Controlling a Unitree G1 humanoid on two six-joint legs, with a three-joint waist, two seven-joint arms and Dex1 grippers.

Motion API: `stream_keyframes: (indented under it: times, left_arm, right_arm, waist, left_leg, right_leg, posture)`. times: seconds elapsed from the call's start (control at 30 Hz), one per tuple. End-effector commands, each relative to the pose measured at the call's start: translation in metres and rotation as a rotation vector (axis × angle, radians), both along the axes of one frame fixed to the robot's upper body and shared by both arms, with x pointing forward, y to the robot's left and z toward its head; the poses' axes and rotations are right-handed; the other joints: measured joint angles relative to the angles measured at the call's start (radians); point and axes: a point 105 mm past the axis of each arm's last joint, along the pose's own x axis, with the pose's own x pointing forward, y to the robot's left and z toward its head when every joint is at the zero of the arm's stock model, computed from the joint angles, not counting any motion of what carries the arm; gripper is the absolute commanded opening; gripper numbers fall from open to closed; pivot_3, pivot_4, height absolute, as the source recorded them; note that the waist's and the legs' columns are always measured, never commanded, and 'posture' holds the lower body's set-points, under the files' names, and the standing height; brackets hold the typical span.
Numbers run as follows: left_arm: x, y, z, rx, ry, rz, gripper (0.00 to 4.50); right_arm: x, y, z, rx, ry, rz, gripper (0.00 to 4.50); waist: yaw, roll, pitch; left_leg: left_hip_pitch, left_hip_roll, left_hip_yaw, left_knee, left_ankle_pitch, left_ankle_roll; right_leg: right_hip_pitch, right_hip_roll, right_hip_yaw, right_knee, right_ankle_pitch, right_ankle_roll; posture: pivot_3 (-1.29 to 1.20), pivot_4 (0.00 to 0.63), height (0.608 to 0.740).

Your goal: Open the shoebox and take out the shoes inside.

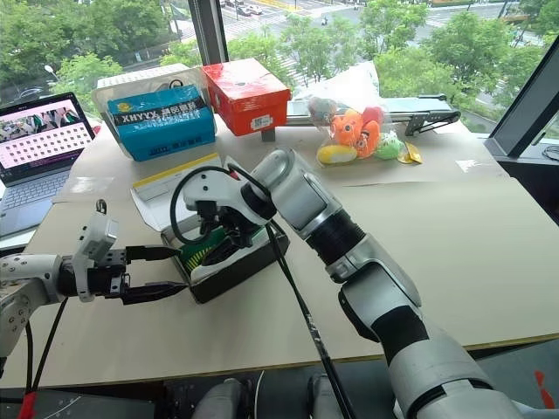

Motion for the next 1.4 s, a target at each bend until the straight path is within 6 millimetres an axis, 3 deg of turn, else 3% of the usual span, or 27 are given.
stream_keyframes:
  times: [0.03, 0.2, 0.53, 0.83, 0.97, 1.07, 1.3, 1.4]
  left_arm:
    - [-0.001, -0.002, 0.005, 0.001, -0.019, -0.011, 4.5]
    - [-0.002, -0.002, 0.004, 0.0, -0.018, -0.007, 4.5]
    - [-0.003, -0.001, 0.005, 0.002, -0.019, -0.003, 4.5]
    - [-0.002, -0.003, 0.005, -0.002, -0.023, -0.006, 4.5]
    - [-0.002, -0.003, 0.005, -0.004, -0.024, -0.006, 4.5]
    - [-0.002, -0.003, 0.006, -0.005, -0.024, -0.005, 4.5]
    - [0.0, -0.003, 0.006, -0.006, -0.027, 0.0, 4.5]
    - [0.0, -0.003, 0.006, -0.006, -0.029, 0.002, 4.5]
  right_arm:
    - [0.0, 0.01, -0.001, 0.011, -0.06, -0.005, 3.66]
    - [0.005, 0.012, -0.023, -0.022, -0.05, -0.041, 3.66]
    - [0.006, 0.006, -0.047, -0.078, -0.014, -0.064, 3.66]
    - [0.034, -0.011, -0.066, -0.144, -0.1, -0.157, 3.66]
    - [0.038, -0.014, -0.072, -0.162, -0.092, -0.173, 3.66]
    - [0.038, -0.015, -0.074, -0.171, -0.079, -0.17, 2.99]
    - [0.033, -0.017, -0.076, -0.186, -0.049, -0.146, 0.75]
    - [0.034, -0.017, -0.074, -0.178, -0.056, -0.152, 0.68]
  waist:
    - [0.0, 0.0, 0.0]
    - [0.0, -0.001, 0.0]
    - [0.0, -0.001, 0.0]
    - [0.004, -0.001, 0.0]
    - [0.009, -0.001, 0.0]
    - [0.014, -0.001, 0.0]
    - [0.024, -0.001, 0.0]
    - [0.024, -0.001, 0.0]
  left_leg:
    - [0.0, 0.0, 0.0, 0.0, 0.0, 0.0]
    - [0.0, 0.0, 0.0, 0.001, 0.0, 0.0]
    - [-0.001, 0.0, 0.0, 0.003, 0.0, 0.0]
    - [0.002, 0.0, 0.0, 0.007, 0.0, -0.002]
    - [0.008, 0.0, -0.001, 0.007, 0.0, -0.003]
    - [0.012, 0.0, -0.002, 0.007, -0.001, -0.005]
    - [0.01, 0.0, -0.002, 0.007, -0.001, -0.005]
    - [0.01, 0.0, -0.002, 0.007, -0.001, -0.005]
  right_leg:
    - [0.0, 0.0, 0.0, 0.0, 0.0, 0.0]
    - [0.0, 0.0, 0.0, 0.0, 0.0, 0.0]
    - [0.0, 0.0, 0.0, 0.003, 0.0, 0.0]
    - [0.001, -0.001, 0.001, 0.009, -0.002, -0.005]
    - [0.006, -0.001, 0.001, 0.009, -0.004, -0.007]
    - [0.01, -0.002, 0.0, 0.009, -0.004, -0.007]
    - [0.009, -0.003, 0.0, 0.008, -0.004, -0.008]
    - [0.009, -0.003, 0.001, 0.008, -0.004, -0.007]
  posture:
    - [0.0, 0.15, 0.739]
    - [0.0, 0.15, 0.739]
    - [0.0, 0.15, 0.739]
    - [0.0, 0.15, 0.739]
    - [0.0, 0.15, 0.739]
    - [0.0, 0.15, 0.739]
    - [0.0, 0.15, 0.739]
    - [0.0, 0.15, 0.739]
